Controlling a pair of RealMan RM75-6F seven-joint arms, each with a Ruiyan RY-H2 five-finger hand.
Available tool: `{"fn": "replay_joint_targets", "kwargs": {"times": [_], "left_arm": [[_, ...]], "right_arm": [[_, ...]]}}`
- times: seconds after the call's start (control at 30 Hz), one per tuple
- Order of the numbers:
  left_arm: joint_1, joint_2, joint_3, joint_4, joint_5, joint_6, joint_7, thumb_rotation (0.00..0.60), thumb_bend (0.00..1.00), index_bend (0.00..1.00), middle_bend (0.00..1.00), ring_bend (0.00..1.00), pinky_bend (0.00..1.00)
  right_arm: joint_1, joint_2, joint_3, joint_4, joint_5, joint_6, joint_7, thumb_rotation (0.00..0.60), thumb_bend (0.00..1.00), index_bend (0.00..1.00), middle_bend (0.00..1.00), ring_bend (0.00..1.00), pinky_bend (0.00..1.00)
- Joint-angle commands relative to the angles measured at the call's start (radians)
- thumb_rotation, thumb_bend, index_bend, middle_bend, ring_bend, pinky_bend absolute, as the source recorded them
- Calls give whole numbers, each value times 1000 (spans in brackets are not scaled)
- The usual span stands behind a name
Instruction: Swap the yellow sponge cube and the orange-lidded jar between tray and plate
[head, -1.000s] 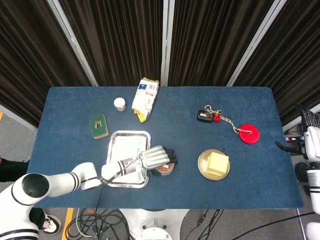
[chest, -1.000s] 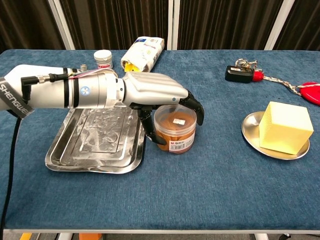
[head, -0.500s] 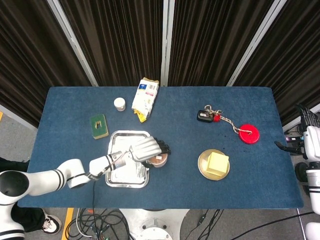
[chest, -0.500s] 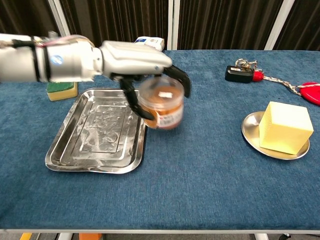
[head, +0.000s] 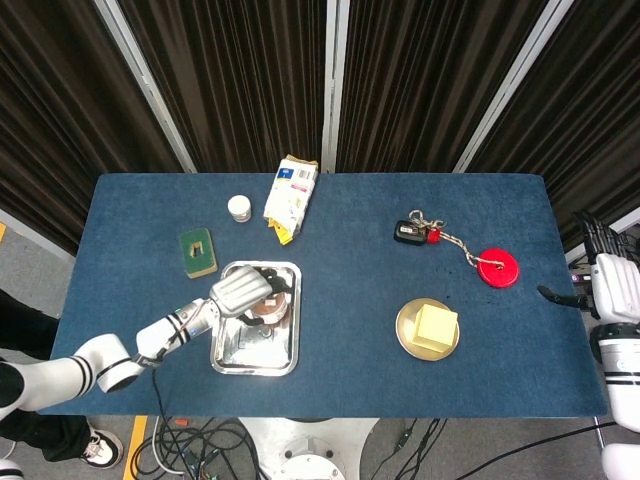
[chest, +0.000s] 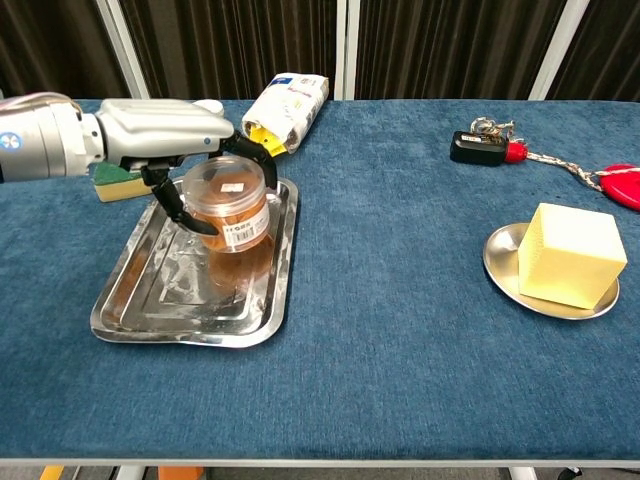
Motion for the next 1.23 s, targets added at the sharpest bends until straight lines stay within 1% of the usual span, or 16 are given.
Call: {"fn": "replay_joint_targets", "kwargs": {"times": [0.03, 0.1, 0.27, 0.33, 0.47, 0.57, 0.63, 0.7, 0.77, 0.8, 0.87, 0.97, 1.0, 1.1, 1.17, 1.23], "left_arm": [[21, -31, 7, 56, 24, 44, -6, 600, 148, 303, 213, 129, 360], [33, -44, 10, 81, 32, 63, -8, 600, 117, 284, 176, 95, 315], [46, -44, 21, 98, 41, 70, -13, 600, 97, 215, 155, 80, 288], [57, -30, 21, 86, 35, 75, 3, 600, 93, 175, 151, 72, 281], [101, 28, 11, 25, 5, 117, 73, 600, 84, 150, 145, 61, 267], [173, 111, -1, -72, -49, 185, 169, 600, 80, 148, 145, 61, 266], [246, 171, -13, -152, -113, 255, 251, 600, 77, 148, 145, 61, 262], [342, 218, -9, -225, -169, 354, 335, 600, 75, 148, 145, 53, 235], [420, 239, 0, -269, -211, 428, 376, 600, 74, 148, 145, 44, 209], [469, 243, 9, -285, -233, 472, 389, 600, 74, 148, 144, 42, 203], [537, 243, 25, -297, -257, 527, 398, 600, 75, 149, 138, 42, 202], [644, 221, 46, -284, -271, 625, 397, 600, 75, 148, 130, 42, 202], [683, 206, 48, -267, -276, 663, 393, 600, 75, 148, 129, 42, 202], [757, 181, 42, -228, -287, 729, 368, 600, 76, 148, 128, 42, 201], [783, 179, 37, -214, -291, 742, 348, 600, 76, 148, 128, 42, 200], [801, 183, 33, -202, -283, 748, 339, 600, 77, 148, 128, 42, 200]], "right_arm": [[2, 0, 2, -5, 5, -2, -11, 600, 0, 0, 0, 0, 0], [2, -2, 1, -5, 4, -1, -13, 600, 0, 0, 0, 0, 0], [-2, -6, -3, -4, 2, 1, -15, 600, 0, 0, 0, 0, 0], [-4, -5, -2, -4, 1, 4, -14, 600, 0, 0, 0, 0, 0], [-12, 0, -5, -10, -12, 19, -7, 600, 0, 0, 0, 0, 0], [-25, 11, -15, -22, -37, 43, -11, 600, 0, 0, 0, 0, 0], [-41, 15, -26, -24, -55, 78, -50, 600, 0, 0, 0, 0, 0], [-60, 1, -40, -23, -64, 125, -140, 600, 0, 0, 0, 0, 0], [-83, -24, -63, -22, -75, 167, -224, 600, 0, 0, 0, 0, 0], [-100, -47, -82, -12, -91, 198, -274, 600, 0, 0, 0, 0, 0], [-127, -95, -116, 17, -124, 247, -333, 600, 0, 0, 0, 0, 0], [-183, -180, -187, 77, -178, 307, -384, 600, 0, 0, 0, 0, 0], [-207, -212, -213, 102, -188, 323, -404, 600, 0, 0, 0, 0, 0], [-255, -264, -257, 138, -183, 330, -437, 600, 0, 0, 0, 0, 0], [-268, -269, -268, 141, -179, 320, -435, 600, 0, 0, 0, 0, 0], [-274, -269, -262, 144, -179, 325, -433, 600, 0, 0, 0, 0, 0]]}}
